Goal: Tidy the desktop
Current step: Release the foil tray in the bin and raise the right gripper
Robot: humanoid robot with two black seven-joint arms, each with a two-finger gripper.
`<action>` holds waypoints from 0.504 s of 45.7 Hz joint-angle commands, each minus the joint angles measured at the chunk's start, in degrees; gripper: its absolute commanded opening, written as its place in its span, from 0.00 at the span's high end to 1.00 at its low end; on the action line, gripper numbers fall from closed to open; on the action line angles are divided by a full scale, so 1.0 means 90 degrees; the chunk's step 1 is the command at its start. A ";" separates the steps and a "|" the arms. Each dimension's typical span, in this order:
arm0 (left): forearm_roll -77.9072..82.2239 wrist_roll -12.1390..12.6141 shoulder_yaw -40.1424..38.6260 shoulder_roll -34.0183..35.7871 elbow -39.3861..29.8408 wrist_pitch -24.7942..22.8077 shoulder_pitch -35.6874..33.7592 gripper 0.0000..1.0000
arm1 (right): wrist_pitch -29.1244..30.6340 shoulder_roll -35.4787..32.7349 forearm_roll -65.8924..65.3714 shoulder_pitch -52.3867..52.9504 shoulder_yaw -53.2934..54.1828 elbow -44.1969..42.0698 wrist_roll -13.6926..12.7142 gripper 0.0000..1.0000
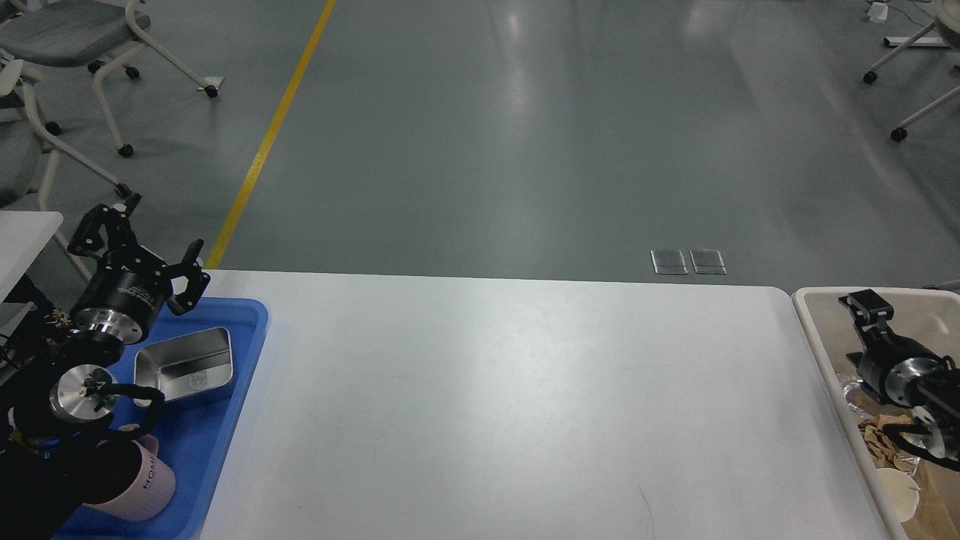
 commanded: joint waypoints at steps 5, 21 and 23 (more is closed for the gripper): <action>-0.0010 0.0000 -0.0009 -0.0046 0.0003 0.0025 0.0081 0.04 | 0.0779 0.0229 0.0759 -0.0064 0.1697 0.1293 -0.0053 0.00; -0.0088 -0.0019 -0.0136 -0.0378 -0.0309 0.0025 0.0110 0.04 | 0.0828 0.1674 0.1072 -0.0669 0.3670 0.2934 -0.0053 0.00; -0.0088 -0.0019 -0.0136 -0.0408 -0.0465 0.0064 0.0198 0.04 | 0.0798 0.1879 0.1072 -0.0689 0.3826 0.3091 -0.0044 0.00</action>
